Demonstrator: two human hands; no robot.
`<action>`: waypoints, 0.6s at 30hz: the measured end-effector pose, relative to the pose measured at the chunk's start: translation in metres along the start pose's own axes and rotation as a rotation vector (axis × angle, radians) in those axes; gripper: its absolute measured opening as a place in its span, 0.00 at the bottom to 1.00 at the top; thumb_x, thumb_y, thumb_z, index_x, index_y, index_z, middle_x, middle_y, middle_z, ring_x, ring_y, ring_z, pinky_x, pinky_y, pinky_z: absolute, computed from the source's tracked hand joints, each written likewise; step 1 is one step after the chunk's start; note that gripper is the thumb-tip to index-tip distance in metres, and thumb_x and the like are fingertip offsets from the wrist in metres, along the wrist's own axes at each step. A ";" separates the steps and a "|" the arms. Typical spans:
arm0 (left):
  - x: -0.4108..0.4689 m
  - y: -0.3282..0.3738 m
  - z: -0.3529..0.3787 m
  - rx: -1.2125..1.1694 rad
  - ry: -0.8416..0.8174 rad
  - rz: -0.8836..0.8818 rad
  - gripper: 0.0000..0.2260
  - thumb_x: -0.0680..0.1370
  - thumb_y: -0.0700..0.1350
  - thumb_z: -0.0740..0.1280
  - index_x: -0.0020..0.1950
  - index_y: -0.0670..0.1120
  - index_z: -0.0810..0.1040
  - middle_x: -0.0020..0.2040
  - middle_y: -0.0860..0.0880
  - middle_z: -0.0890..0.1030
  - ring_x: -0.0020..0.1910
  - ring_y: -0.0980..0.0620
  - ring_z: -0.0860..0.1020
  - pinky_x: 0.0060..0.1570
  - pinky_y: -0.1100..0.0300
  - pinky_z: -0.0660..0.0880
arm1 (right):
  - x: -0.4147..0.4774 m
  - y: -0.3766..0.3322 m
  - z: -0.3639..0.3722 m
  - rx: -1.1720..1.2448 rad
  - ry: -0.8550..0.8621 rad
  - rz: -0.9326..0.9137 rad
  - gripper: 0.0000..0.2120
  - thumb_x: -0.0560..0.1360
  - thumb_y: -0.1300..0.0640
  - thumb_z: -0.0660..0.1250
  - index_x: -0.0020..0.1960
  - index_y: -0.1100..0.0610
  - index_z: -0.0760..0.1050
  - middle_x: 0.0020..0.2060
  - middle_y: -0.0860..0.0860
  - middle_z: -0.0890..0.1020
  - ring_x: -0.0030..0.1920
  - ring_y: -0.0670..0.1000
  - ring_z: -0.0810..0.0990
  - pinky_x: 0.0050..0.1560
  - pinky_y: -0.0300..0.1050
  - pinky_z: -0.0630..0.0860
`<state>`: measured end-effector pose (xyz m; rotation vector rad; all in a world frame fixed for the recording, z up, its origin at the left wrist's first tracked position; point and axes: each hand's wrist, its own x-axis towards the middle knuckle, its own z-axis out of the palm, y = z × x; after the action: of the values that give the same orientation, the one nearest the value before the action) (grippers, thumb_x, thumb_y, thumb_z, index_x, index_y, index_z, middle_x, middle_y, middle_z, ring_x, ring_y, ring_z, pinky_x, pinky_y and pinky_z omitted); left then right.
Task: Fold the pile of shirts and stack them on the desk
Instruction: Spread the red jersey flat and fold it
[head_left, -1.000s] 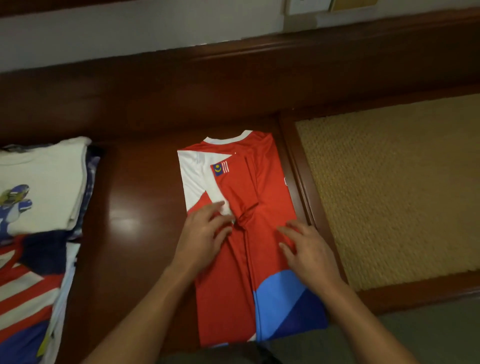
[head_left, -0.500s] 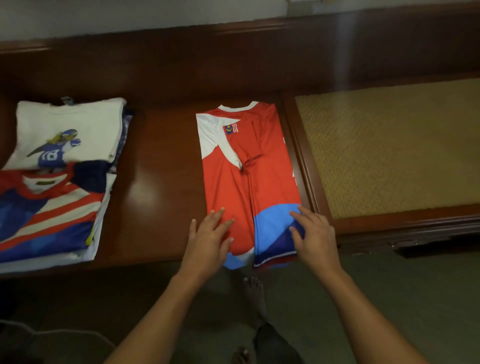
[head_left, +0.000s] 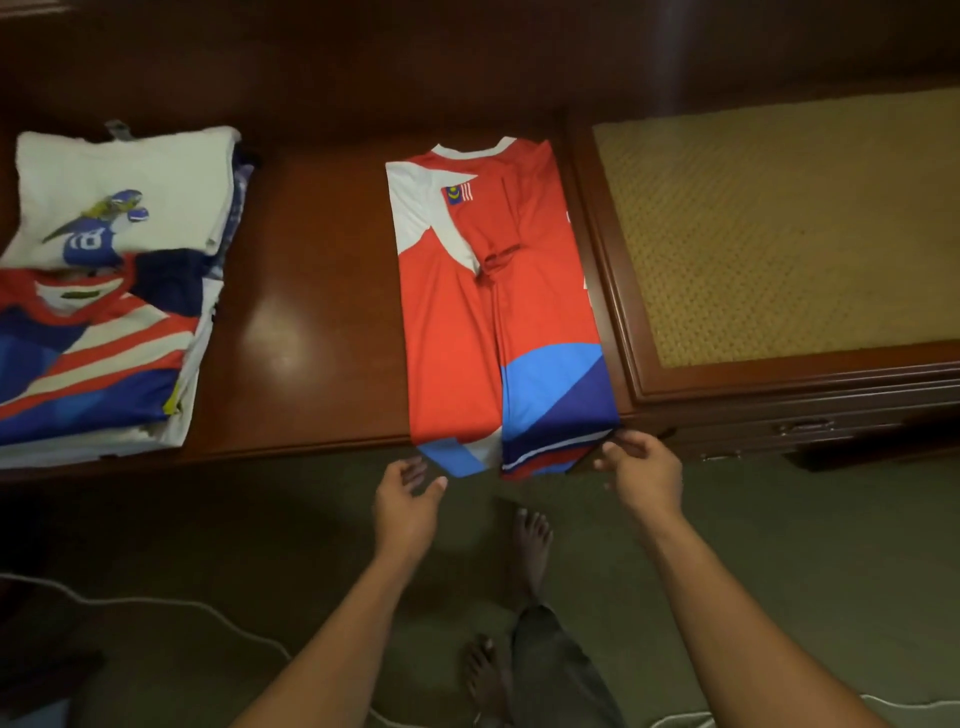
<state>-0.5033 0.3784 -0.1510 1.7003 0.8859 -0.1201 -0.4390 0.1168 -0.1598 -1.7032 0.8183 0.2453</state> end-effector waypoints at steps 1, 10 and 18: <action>0.003 -0.002 0.005 -0.019 -0.035 -0.019 0.20 0.75 0.33 0.73 0.64 0.45 0.74 0.61 0.49 0.78 0.62 0.51 0.77 0.64 0.55 0.73 | 0.005 0.005 0.005 0.014 -0.054 0.029 0.10 0.78 0.61 0.70 0.59 0.55 0.78 0.47 0.51 0.86 0.44 0.51 0.86 0.37 0.47 0.79; 0.027 -0.014 0.020 0.136 -0.200 -0.121 0.18 0.78 0.34 0.70 0.67 0.45 0.75 0.61 0.53 0.76 0.66 0.53 0.74 0.63 0.55 0.70 | 0.024 0.028 0.014 -0.253 -0.329 0.061 0.15 0.77 0.62 0.71 0.63 0.54 0.76 0.50 0.52 0.84 0.42 0.49 0.84 0.36 0.43 0.75; -0.009 -0.028 0.006 0.261 -0.184 -0.120 0.04 0.81 0.39 0.68 0.52 0.39 0.81 0.45 0.44 0.83 0.41 0.51 0.80 0.38 0.61 0.72 | 0.003 0.046 -0.018 -0.366 -0.395 0.063 0.07 0.79 0.59 0.70 0.56 0.51 0.80 0.51 0.49 0.83 0.55 0.50 0.81 0.61 0.51 0.77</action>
<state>-0.5245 0.3701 -0.1707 1.8406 0.8617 -0.4841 -0.4702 0.0950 -0.1912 -1.8819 0.5529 0.7870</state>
